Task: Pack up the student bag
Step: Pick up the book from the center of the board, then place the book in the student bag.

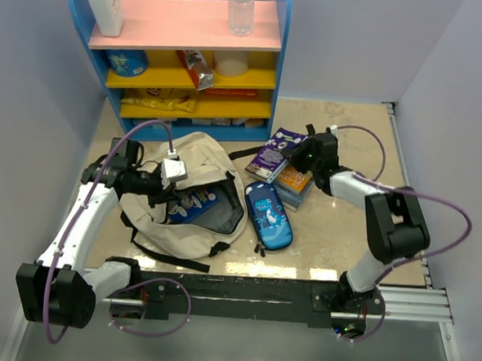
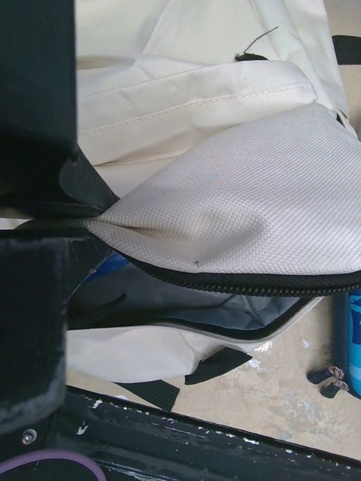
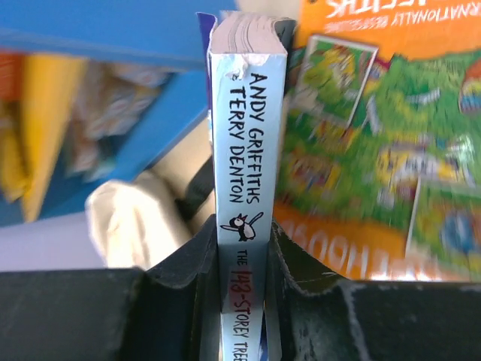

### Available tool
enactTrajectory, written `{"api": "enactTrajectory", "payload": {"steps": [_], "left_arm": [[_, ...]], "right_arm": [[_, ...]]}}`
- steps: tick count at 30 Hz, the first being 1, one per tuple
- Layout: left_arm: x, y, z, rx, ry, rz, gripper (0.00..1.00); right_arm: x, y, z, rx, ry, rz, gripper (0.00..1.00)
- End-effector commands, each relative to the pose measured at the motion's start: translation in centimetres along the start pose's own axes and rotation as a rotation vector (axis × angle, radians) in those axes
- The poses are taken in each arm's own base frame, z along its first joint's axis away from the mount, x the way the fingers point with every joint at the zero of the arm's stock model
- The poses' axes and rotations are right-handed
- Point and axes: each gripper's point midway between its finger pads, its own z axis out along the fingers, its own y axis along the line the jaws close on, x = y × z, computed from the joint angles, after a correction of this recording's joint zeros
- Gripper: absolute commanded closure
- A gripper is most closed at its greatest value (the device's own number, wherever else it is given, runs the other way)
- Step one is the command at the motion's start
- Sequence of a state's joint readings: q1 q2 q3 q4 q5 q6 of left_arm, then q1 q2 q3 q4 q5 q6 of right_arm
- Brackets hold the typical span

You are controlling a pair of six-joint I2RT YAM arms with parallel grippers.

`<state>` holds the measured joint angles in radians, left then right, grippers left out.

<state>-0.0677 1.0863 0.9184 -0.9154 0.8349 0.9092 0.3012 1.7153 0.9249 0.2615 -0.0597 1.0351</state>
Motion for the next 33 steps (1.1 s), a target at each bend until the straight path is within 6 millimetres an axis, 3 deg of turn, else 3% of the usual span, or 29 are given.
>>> {"api": "enactTrajectory", "payload": {"steps": [1,3,4,7,11,14,17,21,27,33], "left_arm": [[-2.3,0.3,-0.5,0.0,-0.078,0.082,1.0],[-2.4,0.4,-0.4,0.0,-0.078,0.082,1.0],[-2.4,0.4,-0.4,0.0,-0.078,0.081,1.0],[-2.5,0.4,-0.5,-0.003,-0.08,0.082,1.0],[-3.0,0.5,-0.8,-0.014,-0.091,0.089,1.0],[-3.5,0.7,-1.0,-0.031,-0.1,0.091,1.0],[-4.0,0.9,-1.3,-0.046,-0.11,0.098,1.0],[-4.5,1.1,-1.4,-0.059,-0.125,0.093,1.0],[-4.9,0.8,-1.5,-0.041,-0.139,0.088,1.0],[-5.2,0.5,-1.8,-0.041,-0.14,0.096,1.0]], "right_arm": [[-4.0,8.7,-8.6,-0.303,-0.159,-0.034,1.0],[-3.0,9.3,-11.2,-0.37,-0.134,-0.026,1.0],[-3.2,10.7,-13.6,-0.433,-0.142,-0.028,1.0],[0.0,11.0,-15.7,-0.517,-0.02,-0.011,1.0],[6.6,10.1,-17.7,-0.56,0.175,-0.014,1.0],[10.3,9.1,-19.1,-0.567,0.282,0.008,1.0],[12.8,7.6,-20.0,-0.553,0.356,0.029,1.0],[14.1,7.8,-21.8,-0.579,0.403,0.034,1.0],[16.5,9.5,-21.6,-0.609,0.497,0.04,1.0],[20.6,12.1,-19.5,-0.65,0.673,0.092,1.0]]}}
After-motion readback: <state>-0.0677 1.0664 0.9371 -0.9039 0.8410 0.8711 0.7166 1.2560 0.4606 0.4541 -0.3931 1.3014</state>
